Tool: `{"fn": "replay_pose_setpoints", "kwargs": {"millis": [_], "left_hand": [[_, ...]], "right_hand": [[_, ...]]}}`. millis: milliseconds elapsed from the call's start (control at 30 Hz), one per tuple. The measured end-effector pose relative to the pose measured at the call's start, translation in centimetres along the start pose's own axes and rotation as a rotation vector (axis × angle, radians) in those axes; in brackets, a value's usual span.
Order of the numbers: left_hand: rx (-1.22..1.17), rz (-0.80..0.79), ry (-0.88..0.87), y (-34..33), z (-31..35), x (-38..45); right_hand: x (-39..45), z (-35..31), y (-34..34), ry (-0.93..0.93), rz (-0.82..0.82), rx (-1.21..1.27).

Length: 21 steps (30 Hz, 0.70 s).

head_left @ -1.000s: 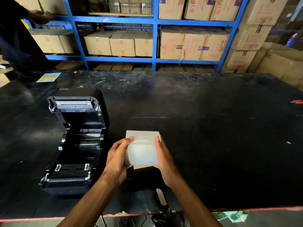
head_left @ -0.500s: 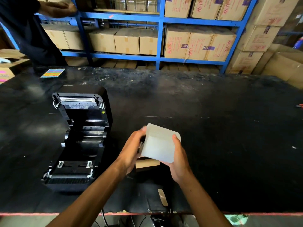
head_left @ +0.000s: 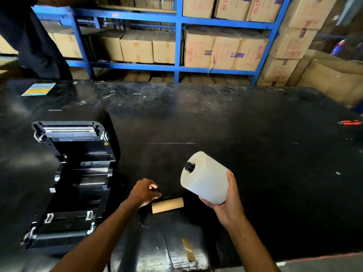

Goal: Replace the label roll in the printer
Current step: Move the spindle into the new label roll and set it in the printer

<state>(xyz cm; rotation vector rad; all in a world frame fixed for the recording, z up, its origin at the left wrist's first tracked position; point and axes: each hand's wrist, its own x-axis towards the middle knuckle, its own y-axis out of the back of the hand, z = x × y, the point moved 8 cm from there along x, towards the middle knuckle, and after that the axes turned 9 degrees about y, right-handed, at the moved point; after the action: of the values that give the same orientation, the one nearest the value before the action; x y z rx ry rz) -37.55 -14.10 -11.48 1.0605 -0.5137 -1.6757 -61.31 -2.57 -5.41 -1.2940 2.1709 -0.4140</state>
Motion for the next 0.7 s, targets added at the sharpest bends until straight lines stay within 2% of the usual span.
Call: {"fn": "replay_pose_setpoints", "kwargs": {"millis": [133,233,433,700], "left_hand": [[0.09,-0.06,-0.106,0.1,0.1,1.2],[0.095,-0.035,-0.154,0.5,-0.7,1.5],[0.098,-0.028,-0.078,0.6,-1.7,2.1],[0.174,0.011,-0.114,0.3,-1.5,2.0]], "right_hand": [[0.5,0.2,0.2,0.006,-0.001,0.001],[1.0,0.6,-0.3,0.001,-0.015,0.005],[1.5,1.4,-1.8,0.0,-0.034,-0.009],[0.7,1.5,-4.0,0.0,-0.078,-0.029]]}}
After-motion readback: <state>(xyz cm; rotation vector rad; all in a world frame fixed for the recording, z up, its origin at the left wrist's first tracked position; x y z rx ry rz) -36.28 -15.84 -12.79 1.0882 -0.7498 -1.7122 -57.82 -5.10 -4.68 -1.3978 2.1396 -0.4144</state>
